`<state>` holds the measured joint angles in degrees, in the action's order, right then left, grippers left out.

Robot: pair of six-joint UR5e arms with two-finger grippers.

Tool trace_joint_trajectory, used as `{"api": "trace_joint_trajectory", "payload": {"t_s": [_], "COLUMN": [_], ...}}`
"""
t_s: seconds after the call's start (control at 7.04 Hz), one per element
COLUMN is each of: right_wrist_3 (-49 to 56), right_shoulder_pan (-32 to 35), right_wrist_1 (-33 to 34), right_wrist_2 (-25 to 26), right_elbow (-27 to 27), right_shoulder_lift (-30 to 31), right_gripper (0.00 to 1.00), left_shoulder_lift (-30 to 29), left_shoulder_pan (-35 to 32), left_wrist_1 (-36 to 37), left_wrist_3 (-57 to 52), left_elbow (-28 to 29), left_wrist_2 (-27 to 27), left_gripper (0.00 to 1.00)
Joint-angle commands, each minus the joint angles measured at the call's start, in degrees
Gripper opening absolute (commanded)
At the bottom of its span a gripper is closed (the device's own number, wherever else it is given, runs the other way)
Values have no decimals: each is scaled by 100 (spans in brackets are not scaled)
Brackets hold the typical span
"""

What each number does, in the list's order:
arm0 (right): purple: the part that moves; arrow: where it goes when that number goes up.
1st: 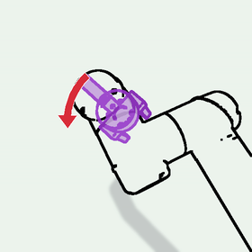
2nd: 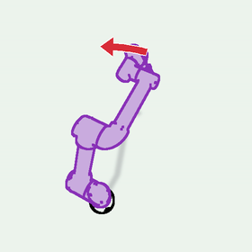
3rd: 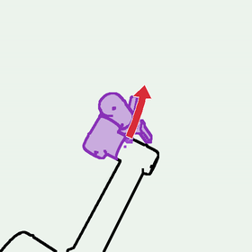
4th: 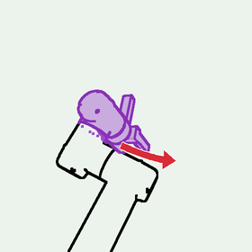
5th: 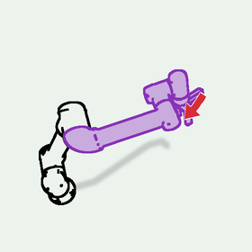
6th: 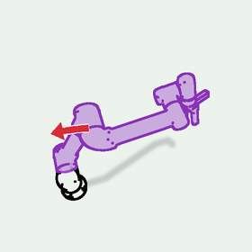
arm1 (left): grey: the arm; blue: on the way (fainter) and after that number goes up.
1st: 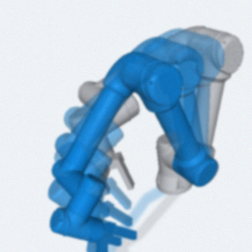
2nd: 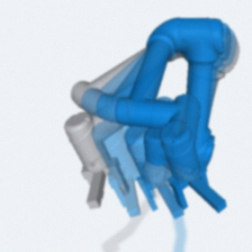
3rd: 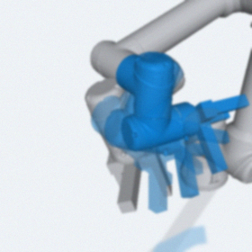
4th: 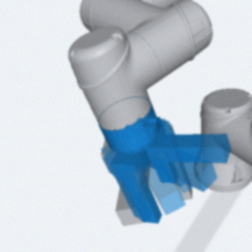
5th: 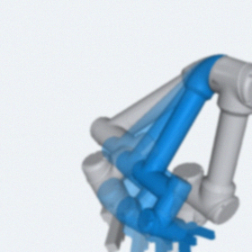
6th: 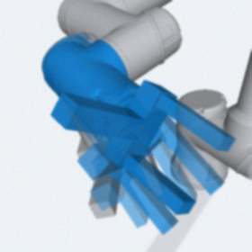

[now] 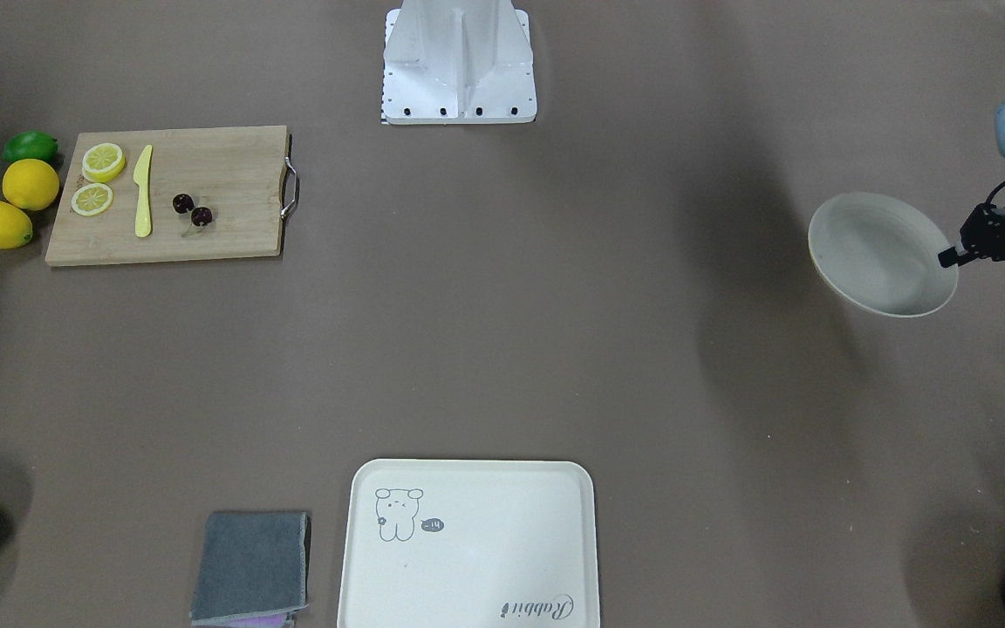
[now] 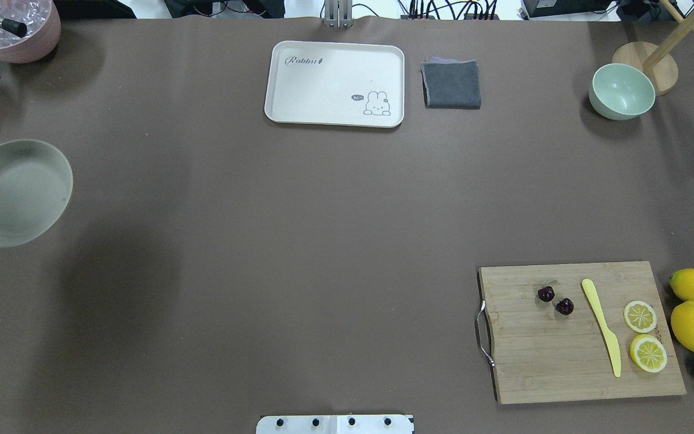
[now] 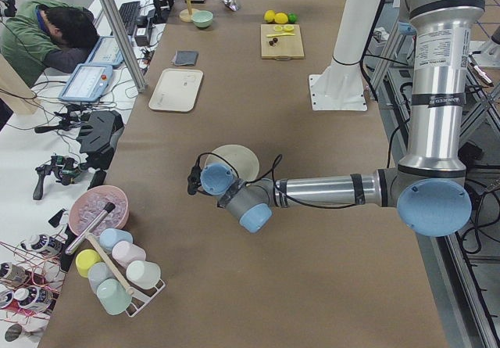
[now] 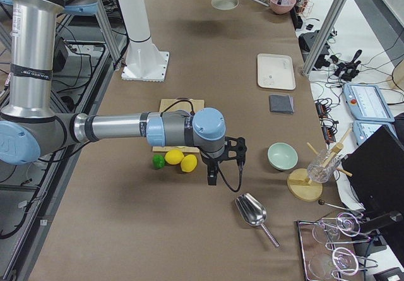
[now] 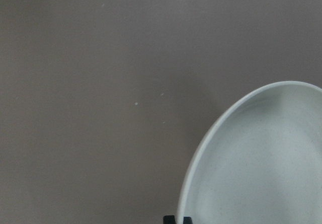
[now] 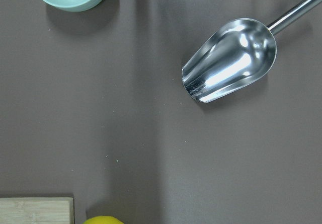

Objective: Place red cherry on plate
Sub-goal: 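Lift the white plate with the left gripper and carry it to table center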

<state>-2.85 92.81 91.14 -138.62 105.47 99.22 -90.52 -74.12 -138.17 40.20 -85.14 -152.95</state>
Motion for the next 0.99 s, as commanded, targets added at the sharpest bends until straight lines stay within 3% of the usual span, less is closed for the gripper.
{"api": "trace_joint_trajectory", "payload": {"t_s": [0.0, 0.14, 0.43, 0.71, 0.85], "right_wrist_3": [12, 4, 13, 4, -5], "right_shoulder_pan": [0, 0, 0, 0, 0], "right_wrist_1": [-9, -9, -9, -9, -9], "right_wrist_2": [-7, -7, 28, 1, -7], "right_elbow": [26, 26, 26, 53, 140], "right_shoulder_lift": [-26, -26, -17, -8, -25], "right_gripper": [100, 100, 100, 100, 100], "left_shoulder_lift": [-438, -710, -1448, -2404, -2539], "left_shoulder_pan": [727, 1481, 2704, 3540, 4154], "left_wrist_1": [-9, 18, 96, 1216, 1265], "left_wrist_3": [1852, 2730, 3754, 4169, 4441], "left_elbow": [-808, -1072, -1075, -1119, -1102], "left_wrist_2": [750, 1471, 2737, 3766, 4398], "left_gripper": [0, 0, 0, 0, 0]}}
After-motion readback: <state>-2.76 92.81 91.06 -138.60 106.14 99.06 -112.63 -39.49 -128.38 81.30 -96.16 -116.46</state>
